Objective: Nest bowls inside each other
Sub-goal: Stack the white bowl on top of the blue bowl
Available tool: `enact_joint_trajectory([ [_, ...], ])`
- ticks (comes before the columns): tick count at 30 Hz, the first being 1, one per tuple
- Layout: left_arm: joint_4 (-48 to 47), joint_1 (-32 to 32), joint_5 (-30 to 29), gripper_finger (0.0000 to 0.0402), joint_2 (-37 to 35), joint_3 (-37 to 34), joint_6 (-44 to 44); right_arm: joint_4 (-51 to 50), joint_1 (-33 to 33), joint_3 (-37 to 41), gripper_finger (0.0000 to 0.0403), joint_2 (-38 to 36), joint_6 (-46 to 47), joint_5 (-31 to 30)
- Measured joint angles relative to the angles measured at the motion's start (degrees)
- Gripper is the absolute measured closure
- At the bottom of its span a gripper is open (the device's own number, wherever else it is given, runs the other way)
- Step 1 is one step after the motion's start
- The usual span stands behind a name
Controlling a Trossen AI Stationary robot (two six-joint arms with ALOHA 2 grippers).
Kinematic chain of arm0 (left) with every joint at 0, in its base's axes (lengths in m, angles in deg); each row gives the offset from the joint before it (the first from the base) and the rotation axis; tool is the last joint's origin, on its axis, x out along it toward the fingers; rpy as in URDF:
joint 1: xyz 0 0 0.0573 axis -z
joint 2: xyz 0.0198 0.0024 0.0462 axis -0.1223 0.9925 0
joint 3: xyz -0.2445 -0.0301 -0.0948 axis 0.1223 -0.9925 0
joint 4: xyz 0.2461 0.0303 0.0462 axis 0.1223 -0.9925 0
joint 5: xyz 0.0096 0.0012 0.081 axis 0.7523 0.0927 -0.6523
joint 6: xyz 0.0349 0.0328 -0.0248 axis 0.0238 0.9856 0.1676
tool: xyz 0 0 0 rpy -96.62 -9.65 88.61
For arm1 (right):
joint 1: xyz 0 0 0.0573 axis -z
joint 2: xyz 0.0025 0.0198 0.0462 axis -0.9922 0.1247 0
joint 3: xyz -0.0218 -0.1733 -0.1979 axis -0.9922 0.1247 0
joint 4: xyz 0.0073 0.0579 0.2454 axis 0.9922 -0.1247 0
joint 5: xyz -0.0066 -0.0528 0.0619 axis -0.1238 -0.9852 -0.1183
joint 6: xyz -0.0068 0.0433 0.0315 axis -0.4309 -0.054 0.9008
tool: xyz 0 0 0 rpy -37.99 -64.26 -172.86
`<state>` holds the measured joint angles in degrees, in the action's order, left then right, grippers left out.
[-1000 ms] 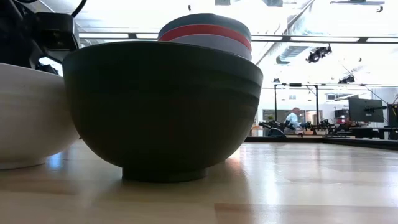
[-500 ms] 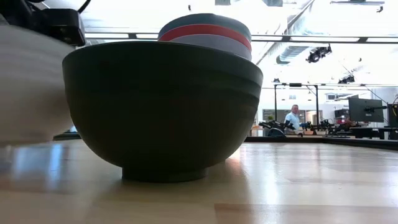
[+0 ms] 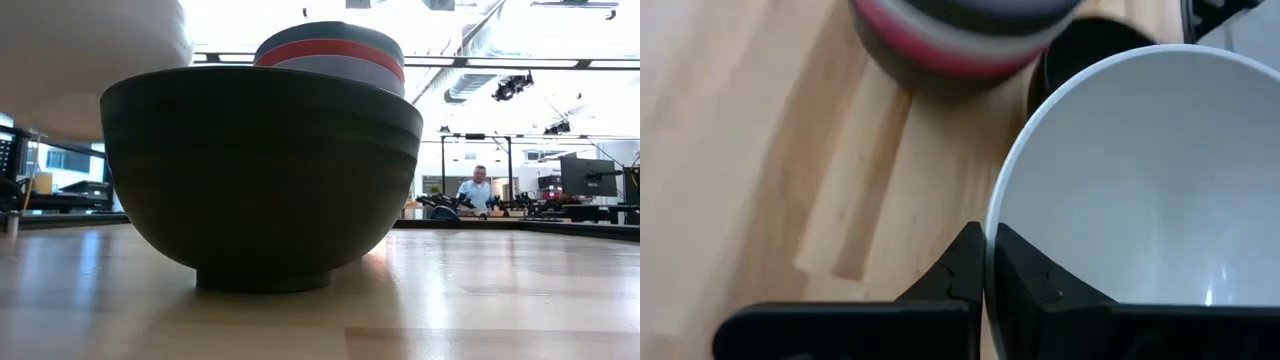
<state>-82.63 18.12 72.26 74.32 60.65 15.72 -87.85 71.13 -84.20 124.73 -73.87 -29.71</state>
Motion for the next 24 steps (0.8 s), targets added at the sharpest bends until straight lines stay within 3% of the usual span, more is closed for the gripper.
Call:
enact_joint_trajectory([
  [15,-11.2,-6.8,-1.5,0.0401,1.0,18.4,13.4,-1.2,0.0,0.0,0.0261,0.0,-0.3,0.0],
  [24,-14.3,-11.6,-1.1,0.0402,8.5,27.0,17.0,-1.3,0.0,0.0,0.0261,0.0,-0.4,0.0],
])
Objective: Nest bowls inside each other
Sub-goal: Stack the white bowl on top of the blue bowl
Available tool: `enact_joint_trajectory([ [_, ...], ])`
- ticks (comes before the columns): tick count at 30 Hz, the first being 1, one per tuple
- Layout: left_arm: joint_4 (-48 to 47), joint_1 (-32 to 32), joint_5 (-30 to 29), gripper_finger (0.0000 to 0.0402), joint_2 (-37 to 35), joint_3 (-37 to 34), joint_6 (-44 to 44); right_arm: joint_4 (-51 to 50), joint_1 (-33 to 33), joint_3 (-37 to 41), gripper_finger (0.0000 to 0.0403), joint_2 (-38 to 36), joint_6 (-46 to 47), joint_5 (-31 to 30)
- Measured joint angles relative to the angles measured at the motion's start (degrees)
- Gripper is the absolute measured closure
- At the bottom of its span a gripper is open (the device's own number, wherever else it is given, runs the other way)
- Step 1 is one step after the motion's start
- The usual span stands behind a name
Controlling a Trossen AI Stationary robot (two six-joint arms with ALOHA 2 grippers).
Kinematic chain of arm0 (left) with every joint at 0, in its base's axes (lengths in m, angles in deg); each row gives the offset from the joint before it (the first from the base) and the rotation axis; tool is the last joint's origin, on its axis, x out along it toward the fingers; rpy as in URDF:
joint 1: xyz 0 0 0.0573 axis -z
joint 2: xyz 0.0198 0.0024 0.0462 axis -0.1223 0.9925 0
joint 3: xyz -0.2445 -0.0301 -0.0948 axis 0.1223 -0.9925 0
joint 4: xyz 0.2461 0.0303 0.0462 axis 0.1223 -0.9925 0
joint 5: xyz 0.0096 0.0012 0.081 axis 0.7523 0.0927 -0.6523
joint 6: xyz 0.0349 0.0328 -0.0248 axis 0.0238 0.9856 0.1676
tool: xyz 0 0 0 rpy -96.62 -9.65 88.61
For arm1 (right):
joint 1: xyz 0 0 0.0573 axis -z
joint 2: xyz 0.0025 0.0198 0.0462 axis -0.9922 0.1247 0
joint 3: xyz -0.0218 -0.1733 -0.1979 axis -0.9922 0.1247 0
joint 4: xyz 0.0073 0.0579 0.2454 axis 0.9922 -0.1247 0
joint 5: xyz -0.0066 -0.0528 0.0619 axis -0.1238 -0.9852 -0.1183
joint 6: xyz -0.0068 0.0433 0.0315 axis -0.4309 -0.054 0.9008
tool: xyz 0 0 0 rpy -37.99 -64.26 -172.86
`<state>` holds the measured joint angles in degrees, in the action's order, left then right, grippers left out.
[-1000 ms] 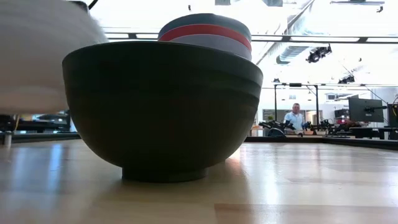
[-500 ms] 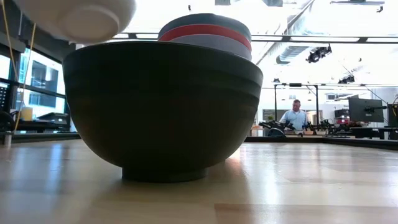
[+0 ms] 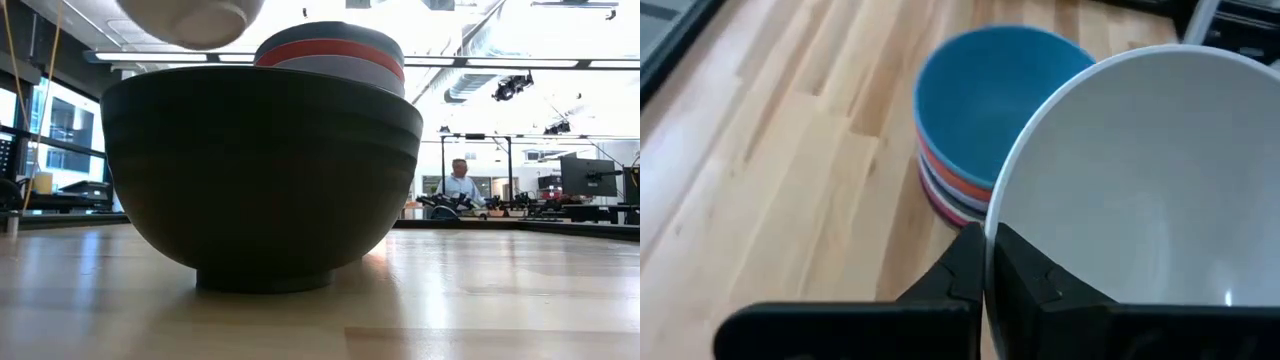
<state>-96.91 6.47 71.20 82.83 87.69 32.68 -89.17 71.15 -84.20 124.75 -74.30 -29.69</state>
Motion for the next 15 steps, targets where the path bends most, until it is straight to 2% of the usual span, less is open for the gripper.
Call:
enact_joint_trajectory([
  [15,-5.2,-9.5,9.4,0.0401,20.1,24.4,12.6,-2.6,0.0,0.0,0.0261,0.0,0.2,0.0],
])
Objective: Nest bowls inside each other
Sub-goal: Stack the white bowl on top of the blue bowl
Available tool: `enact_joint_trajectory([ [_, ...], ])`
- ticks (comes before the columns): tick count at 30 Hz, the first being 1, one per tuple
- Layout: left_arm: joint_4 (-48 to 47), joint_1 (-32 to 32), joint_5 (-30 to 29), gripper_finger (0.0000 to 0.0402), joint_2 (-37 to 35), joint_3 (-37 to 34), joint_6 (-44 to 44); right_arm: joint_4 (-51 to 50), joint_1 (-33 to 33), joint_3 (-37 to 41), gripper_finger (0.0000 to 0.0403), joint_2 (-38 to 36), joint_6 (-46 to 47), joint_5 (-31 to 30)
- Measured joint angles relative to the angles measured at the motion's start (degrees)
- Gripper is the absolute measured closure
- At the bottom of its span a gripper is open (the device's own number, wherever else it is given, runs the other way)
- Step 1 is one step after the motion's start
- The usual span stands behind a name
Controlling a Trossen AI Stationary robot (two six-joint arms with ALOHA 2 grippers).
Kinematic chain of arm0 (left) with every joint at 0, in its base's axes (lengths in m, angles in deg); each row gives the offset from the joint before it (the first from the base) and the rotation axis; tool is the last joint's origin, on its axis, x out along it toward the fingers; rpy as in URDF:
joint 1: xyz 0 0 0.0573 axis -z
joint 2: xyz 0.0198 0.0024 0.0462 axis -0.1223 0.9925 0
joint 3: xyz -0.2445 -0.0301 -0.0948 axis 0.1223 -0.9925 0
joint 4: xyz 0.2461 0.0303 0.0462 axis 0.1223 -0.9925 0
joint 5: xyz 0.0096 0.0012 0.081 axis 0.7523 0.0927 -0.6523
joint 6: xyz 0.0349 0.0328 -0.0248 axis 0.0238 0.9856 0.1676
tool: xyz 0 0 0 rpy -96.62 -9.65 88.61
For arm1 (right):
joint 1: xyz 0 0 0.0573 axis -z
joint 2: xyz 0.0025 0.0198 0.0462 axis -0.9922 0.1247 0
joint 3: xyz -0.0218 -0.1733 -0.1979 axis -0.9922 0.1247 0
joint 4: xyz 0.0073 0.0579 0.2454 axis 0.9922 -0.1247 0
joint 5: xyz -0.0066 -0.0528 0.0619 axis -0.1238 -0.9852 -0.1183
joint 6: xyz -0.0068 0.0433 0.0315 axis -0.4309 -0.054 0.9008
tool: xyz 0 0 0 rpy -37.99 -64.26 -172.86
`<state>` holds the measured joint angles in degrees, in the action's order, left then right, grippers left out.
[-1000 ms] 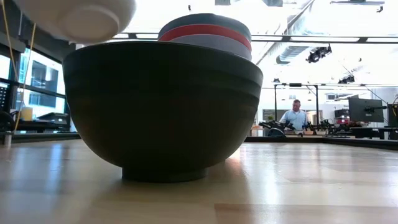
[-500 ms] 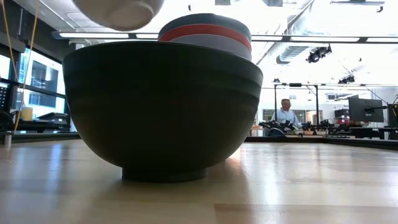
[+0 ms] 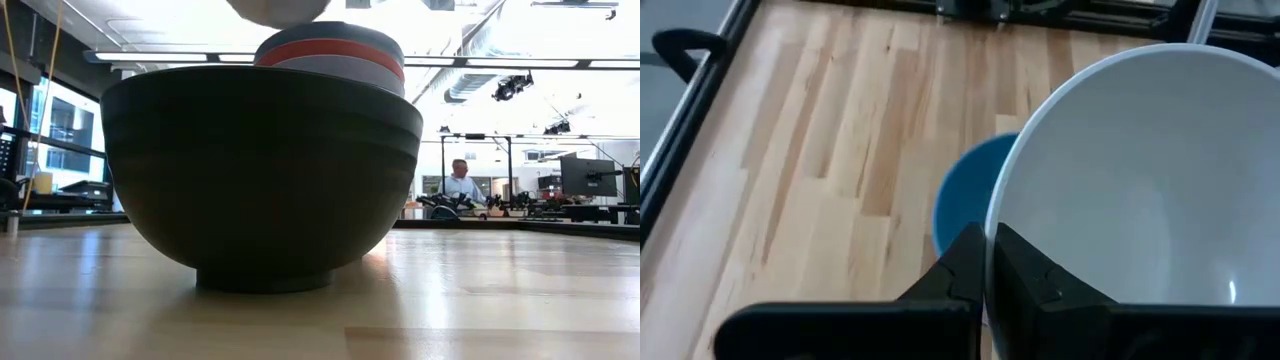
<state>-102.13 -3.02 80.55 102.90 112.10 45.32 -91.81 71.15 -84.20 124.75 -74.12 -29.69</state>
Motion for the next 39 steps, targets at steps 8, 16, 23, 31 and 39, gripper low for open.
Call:
enact_joint_trajectory([
  [8,-2.7,-4.5,5.3,0.0401,10.0,7.5,4.0,-0.7,0.0,0.0,0.0261,0.0,0.0,0.0],
  [16,-4.2,-7.8,10.7,0.0401,17.6,9.8,4.9,-1.4,0.0,0.0,0.0261,0.0,0.0,0.0],
  [23,-4.1,-8.3,11.8,0.0401,20.6,9.8,5.0,-2.3,0.0,0.0,0.0261,0.0,0.0,0.0],
  [31,-3.3,-8.2,11.7,0.0401,20.8,9.8,4.9,-2.3,0.0,0.0,0.0261,0.0,0.0,0.0],
  [39,-3.3,-6.1,10.8,0.0401,20.8,9.8,4.5,-2.3,0.0,0.0,0.0261,0.0,0.0,0.0],
])
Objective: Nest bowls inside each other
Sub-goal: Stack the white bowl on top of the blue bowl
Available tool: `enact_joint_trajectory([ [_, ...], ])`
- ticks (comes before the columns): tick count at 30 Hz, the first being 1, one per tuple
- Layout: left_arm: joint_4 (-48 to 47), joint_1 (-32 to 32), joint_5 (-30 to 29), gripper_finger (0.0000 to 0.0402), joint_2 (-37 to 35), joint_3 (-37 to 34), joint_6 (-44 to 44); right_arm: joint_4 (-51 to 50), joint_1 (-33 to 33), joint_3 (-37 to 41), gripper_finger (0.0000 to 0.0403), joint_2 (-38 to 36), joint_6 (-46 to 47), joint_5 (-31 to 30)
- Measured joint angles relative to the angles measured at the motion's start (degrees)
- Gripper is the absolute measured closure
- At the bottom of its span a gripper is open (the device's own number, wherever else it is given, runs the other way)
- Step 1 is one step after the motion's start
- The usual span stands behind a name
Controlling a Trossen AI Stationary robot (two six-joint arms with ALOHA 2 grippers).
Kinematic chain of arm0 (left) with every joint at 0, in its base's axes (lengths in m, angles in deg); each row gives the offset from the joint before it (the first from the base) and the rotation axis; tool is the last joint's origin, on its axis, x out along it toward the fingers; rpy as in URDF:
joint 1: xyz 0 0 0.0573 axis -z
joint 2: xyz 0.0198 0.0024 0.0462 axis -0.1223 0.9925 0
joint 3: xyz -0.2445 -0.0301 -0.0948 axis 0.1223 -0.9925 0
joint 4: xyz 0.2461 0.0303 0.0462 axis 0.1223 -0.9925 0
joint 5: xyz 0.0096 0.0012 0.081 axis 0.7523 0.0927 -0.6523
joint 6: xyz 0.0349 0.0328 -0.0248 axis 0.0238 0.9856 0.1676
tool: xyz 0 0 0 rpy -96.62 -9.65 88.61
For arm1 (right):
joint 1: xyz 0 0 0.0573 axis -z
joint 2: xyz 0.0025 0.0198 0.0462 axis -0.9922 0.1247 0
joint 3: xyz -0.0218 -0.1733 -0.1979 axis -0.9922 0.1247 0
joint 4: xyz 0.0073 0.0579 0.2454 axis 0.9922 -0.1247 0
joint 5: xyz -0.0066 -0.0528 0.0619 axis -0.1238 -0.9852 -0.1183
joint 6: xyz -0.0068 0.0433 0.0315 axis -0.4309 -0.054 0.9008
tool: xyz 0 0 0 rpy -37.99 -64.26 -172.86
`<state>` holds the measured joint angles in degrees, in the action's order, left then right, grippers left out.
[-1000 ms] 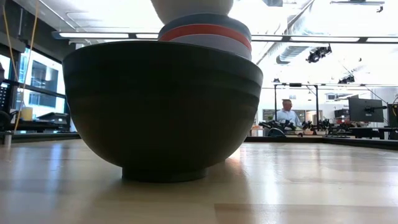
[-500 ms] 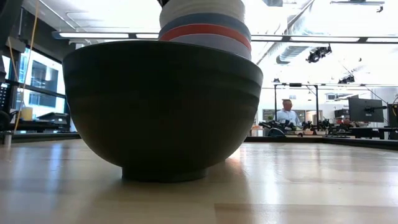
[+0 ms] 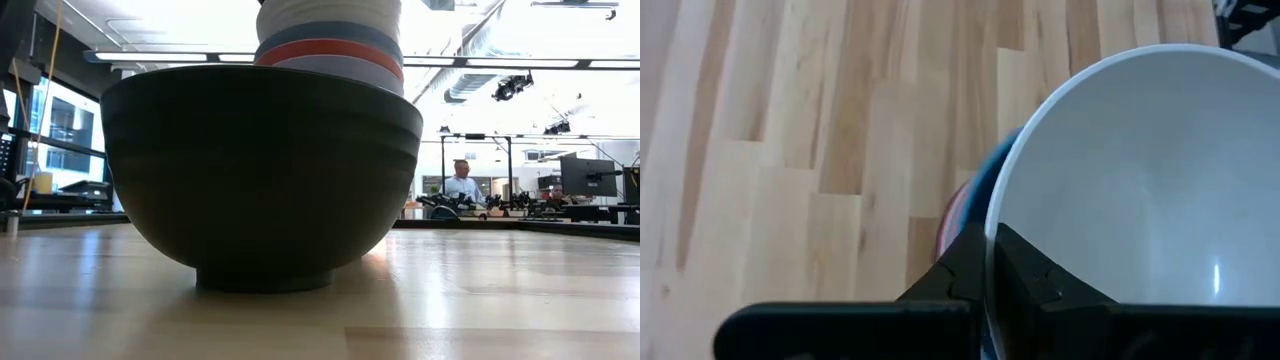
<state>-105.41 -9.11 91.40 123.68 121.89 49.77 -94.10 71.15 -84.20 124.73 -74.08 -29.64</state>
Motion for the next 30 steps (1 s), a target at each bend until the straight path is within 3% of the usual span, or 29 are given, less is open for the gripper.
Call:
enact_joint_trajectory([
  [7,0.0,1.3,-2.8,0.0401,0.0,0.0,-0.3,0.0,0.0,0.0,0.0261,0.0,1.2,0.0],
  [30,-0.4,1.1,-2.4,0.0389,3.6,0.0,-1.1,-1.4,-4.1,0.0,0.0261,0.0,1.7,-1.2],
])
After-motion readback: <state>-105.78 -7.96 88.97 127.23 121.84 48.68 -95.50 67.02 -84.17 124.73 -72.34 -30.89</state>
